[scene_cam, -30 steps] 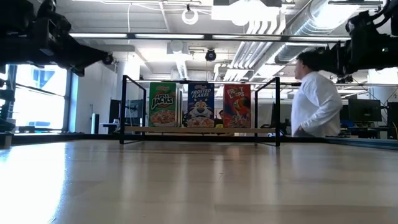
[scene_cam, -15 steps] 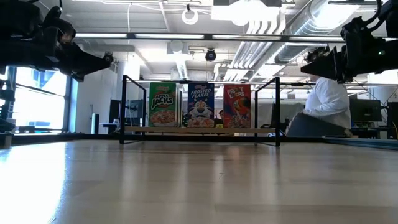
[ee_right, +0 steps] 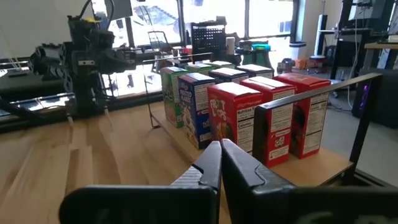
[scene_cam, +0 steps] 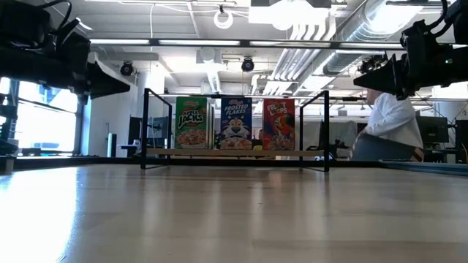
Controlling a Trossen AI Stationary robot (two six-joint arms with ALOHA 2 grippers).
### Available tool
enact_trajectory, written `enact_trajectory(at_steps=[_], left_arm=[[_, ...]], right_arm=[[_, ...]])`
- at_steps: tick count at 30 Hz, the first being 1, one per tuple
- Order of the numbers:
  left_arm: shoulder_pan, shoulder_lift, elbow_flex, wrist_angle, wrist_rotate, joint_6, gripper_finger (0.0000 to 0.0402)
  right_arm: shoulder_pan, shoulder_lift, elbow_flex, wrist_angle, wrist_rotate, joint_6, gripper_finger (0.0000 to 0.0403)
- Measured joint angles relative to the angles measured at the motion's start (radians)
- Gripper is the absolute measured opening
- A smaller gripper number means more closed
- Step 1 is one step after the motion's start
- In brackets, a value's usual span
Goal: Stack cereal on shelf
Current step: Return to Home Position
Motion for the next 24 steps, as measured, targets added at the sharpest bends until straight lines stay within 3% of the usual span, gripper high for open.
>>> enact_trajectory(at_steps=[24], left_arm=[[0.000, 0.000, 0.000, 0.002, 0.000, -0.035, 0.0000]], right_arm=[[0.000, 0.000, -0.001, 0.001, 0.000, -0.001, 0.0000]])
